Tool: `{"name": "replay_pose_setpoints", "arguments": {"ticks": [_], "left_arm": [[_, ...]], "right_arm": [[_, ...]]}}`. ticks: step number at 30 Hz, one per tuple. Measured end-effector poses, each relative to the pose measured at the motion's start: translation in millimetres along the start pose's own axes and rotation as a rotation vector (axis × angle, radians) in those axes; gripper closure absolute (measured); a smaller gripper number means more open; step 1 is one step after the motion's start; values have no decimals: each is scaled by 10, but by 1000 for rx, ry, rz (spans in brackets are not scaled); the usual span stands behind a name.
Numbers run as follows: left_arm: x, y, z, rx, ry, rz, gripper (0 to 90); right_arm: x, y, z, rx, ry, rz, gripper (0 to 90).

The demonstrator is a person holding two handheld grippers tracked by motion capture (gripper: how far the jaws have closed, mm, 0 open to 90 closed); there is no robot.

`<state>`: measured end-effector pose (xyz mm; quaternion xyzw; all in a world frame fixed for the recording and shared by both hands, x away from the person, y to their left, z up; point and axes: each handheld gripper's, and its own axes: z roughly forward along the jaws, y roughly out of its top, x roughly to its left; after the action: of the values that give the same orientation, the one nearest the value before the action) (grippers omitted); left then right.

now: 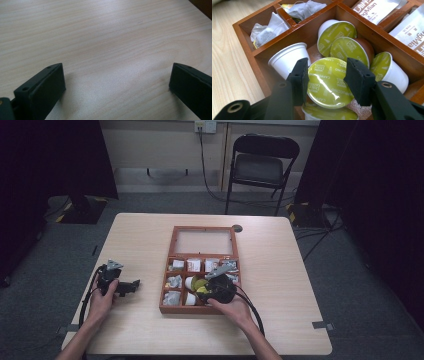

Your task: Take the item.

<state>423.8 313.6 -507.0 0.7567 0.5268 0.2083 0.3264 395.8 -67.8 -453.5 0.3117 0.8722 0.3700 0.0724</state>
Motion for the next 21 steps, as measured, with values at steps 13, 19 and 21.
{"name": "replay_pose_setpoints", "arguments": {"ticks": [13, 19, 21], "left_arm": [[0, 0, -1, 0, 0, 0, 0], [0, 0, 0, 0, 0, 0, 0], [0, 0, 0, 0, 0, 0, 0]], "right_arm": [[-36, -9, -21, -11, 0, 23, 420], [-22, -21, 18, 12, 7, 27, 372], [-18, -20, 22, 16, 8, 24, 369]]}}
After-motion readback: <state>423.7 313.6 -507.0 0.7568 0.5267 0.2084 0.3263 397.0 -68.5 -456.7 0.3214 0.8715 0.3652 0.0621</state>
